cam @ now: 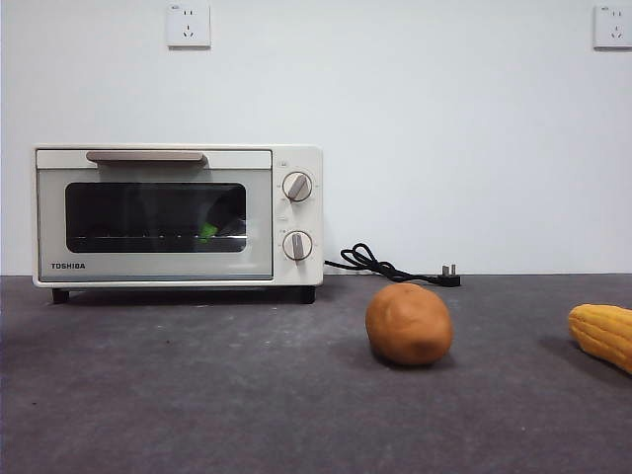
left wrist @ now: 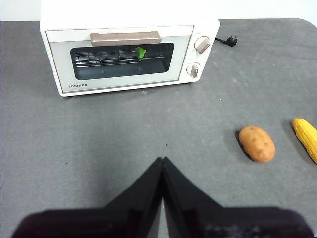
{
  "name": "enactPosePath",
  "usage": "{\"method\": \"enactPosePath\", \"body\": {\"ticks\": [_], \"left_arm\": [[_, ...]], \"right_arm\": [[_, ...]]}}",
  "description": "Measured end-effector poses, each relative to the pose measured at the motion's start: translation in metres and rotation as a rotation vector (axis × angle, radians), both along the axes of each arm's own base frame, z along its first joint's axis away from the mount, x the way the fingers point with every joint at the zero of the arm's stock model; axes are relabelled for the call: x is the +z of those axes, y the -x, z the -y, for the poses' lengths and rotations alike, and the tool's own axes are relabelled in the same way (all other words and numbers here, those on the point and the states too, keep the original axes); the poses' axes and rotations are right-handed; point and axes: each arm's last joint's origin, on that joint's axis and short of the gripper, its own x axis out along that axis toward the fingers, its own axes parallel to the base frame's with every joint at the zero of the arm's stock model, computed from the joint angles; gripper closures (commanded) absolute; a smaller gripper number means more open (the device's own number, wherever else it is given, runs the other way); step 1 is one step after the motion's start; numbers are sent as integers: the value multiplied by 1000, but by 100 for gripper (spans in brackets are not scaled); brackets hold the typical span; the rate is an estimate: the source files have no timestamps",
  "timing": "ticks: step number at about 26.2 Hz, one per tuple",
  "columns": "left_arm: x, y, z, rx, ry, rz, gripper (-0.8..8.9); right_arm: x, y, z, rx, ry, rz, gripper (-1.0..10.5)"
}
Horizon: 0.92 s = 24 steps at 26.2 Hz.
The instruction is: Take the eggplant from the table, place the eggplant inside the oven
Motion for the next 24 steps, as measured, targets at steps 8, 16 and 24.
{"method": "enactPosePath", "body": {"ticks": [8, 16, 24], "left_arm": [[1, 0, 0, 0, 0, 12, 818], [1, -4, 0, -1, 21, -2, 818], [-3, -1, 1, 2, 38, -58, 818]], "right_arm": [[0, 0, 0, 0, 1, 0, 948], [-1, -2, -1, 0, 5, -6, 948], [-1, -2, -1, 0, 5, -6, 948]]}}
